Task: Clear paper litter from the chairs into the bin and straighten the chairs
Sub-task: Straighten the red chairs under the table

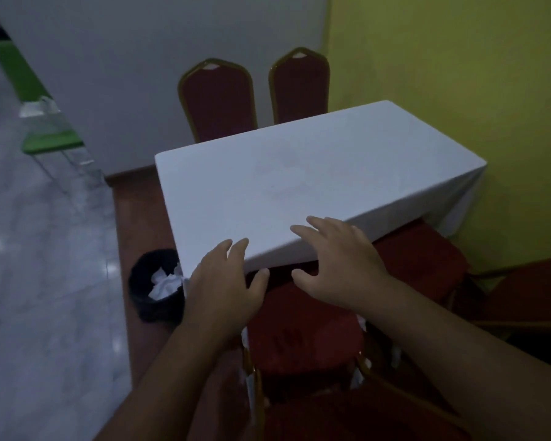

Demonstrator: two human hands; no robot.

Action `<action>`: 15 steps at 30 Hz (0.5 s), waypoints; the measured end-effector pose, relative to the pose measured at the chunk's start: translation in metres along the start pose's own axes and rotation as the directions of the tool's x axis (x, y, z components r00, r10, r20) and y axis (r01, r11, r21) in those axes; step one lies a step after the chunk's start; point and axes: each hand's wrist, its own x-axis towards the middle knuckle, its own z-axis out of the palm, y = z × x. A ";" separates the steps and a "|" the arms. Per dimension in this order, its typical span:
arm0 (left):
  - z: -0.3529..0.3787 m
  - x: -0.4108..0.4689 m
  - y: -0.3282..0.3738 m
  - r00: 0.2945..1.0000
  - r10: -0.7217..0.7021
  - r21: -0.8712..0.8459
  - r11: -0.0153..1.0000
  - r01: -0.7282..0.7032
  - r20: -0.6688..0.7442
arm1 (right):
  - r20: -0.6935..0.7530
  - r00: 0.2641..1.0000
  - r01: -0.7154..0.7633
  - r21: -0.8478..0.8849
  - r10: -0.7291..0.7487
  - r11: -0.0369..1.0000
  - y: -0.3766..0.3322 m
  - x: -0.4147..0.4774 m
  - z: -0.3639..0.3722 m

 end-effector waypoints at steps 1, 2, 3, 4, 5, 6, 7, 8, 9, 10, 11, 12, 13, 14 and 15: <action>0.008 -0.003 0.016 1.000 -0.018 0.003 1.000 0.018 0.002 | 0.014 1.000 0.008 -0.004 -0.008 1.000 0.017 -0.005 -0.003; 0.016 -0.006 0.031 1.000 -0.025 0.009 1.000 0.024 0.007 | 0.029 0.999 0.018 -0.010 -0.018 1.000 0.033 -0.010 -0.007; 0.022 -0.010 0.046 1.000 -0.024 0.013 1.000 0.024 0.014 | 0.044 0.999 0.027 -0.009 -0.026 1.000 0.047 -0.016 -0.011; 0.028 -0.013 0.060 1.000 -0.019 0.016 1.000 0.019 0.015 | 0.051 0.998 0.032 -0.002 -0.032 0.999 0.061 -0.020 -0.014; 0.032 -0.014 0.072 1.000 -0.013 0.026 1.000 0.013 0.008 | 0.049 0.998 0.036 0.001 -0.036 0.999 0.073 -0.024 -0.018; 0.036 -0.014 0.082 1.000 -0.006 0.037 0.999 0.006 0.000 | 0.043 0.998 0.042 0.001 -0.042 0.999 0.084 -0.027 -0.022; 0.039 -0.014 0.091 1.000 -0.001 0.047 0.999 0.001 -0.007 | 0.032 0.998 0.049 -0.003 -0.049 0.999 0.093 -0.032 -0.026; 0.043 -0.014 0.097 1.000 0.003 0.052 0.999 -0.002 -0.012 | 0.022 0.998 0.052 -0.009 -0.052 0.999 0.102 -0.035 -0.028; 0.047 -0.015 0.103 1.000 0.009 0.054 0.999 -0.009 -0.011 | 0.019 0.998 0.053 -0.015 -0.053 0.998 0.110 -0.040 -0.030; 0.051 -0.017 0.110 1.000 0.018 0.053 0.998 -0.017 -0.002 | 0.022 0.999 0.050 -0.018 -0.050 0.999 0.117 -0.046 -0.032; 0.055 -0.020 0.118 1.000 0.029 0.054 0.998 -0.029 0.010 | 0.021 0.999 0.044 -0.019 -0.043 0.999 0.126 -0.052 -0.033; 0.059 -0.022 0.125 0.999 0.038 0.061 0.997 -0.039 0.019 | 0.019 0.999 0.040 -0.020 -0.040 0.999 0.135 -0.058 -0.035; 0.063 -0.025 0.133 0.999 0.041 0.070 0.997 -0.043 0.021 | 0.024 0.999 0.045 -0.023 -0.044 0.999 0.144 -0.062 -0.038; 0.067 -0.029 0.142 0.999 0.043 0.077 0.996 -0.044 0.021 | 0.036 0.998 0.059 -0.027 -0.058 0.998 0.155 -0.066 -0.041; 0.072 -0.032 0.152 0.999 0.042 0.080 0.996 -0.044 0.020 | 0.046 0.996 0.079 -0.031 -0.078 0.996 0.167 -0.069 -0.045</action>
